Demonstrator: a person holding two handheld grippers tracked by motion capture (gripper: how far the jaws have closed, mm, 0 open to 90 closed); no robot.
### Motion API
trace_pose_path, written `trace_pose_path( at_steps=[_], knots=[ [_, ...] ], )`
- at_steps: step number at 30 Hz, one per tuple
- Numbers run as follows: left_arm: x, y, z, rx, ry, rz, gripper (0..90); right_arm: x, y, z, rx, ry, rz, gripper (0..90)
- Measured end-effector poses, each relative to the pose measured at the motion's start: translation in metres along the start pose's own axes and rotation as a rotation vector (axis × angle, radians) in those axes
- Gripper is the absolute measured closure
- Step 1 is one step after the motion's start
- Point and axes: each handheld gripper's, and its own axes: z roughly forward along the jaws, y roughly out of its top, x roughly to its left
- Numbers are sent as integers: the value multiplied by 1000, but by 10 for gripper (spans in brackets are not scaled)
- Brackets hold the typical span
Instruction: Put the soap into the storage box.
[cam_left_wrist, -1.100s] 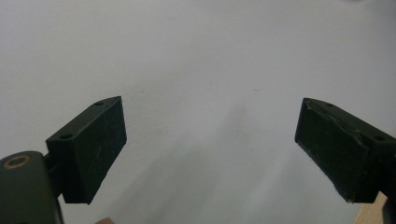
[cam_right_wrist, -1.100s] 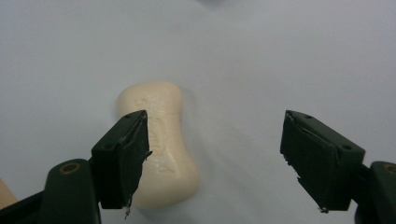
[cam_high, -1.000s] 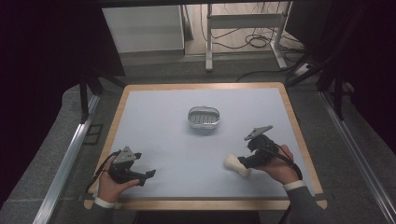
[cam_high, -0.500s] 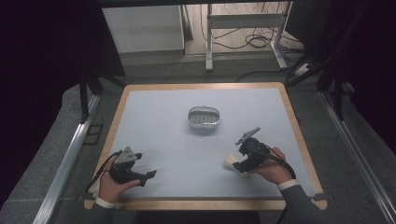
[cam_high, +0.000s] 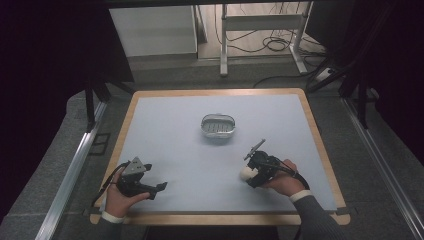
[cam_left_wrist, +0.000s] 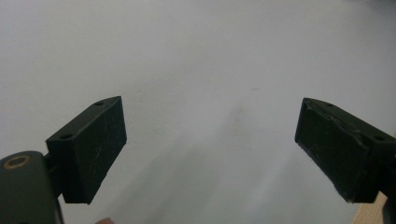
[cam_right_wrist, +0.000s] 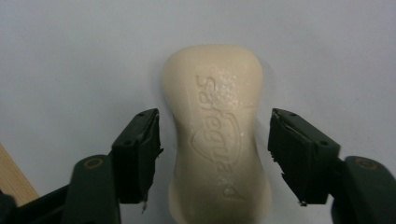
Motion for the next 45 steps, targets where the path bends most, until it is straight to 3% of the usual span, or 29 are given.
trace_pose_path(
  at_steps=[9,19,45],
  knots=[
    [-1,1,0,-10,-1,5,96,0,0,6,37,-3,-10,478],
    [-1,0,0,-10,0,4,96,0,4,5,66,-10,-29,493],
    [0,0,1,-4,-2,5,96,-15,15,-24,-13,-38,-4,494]
  ],
)
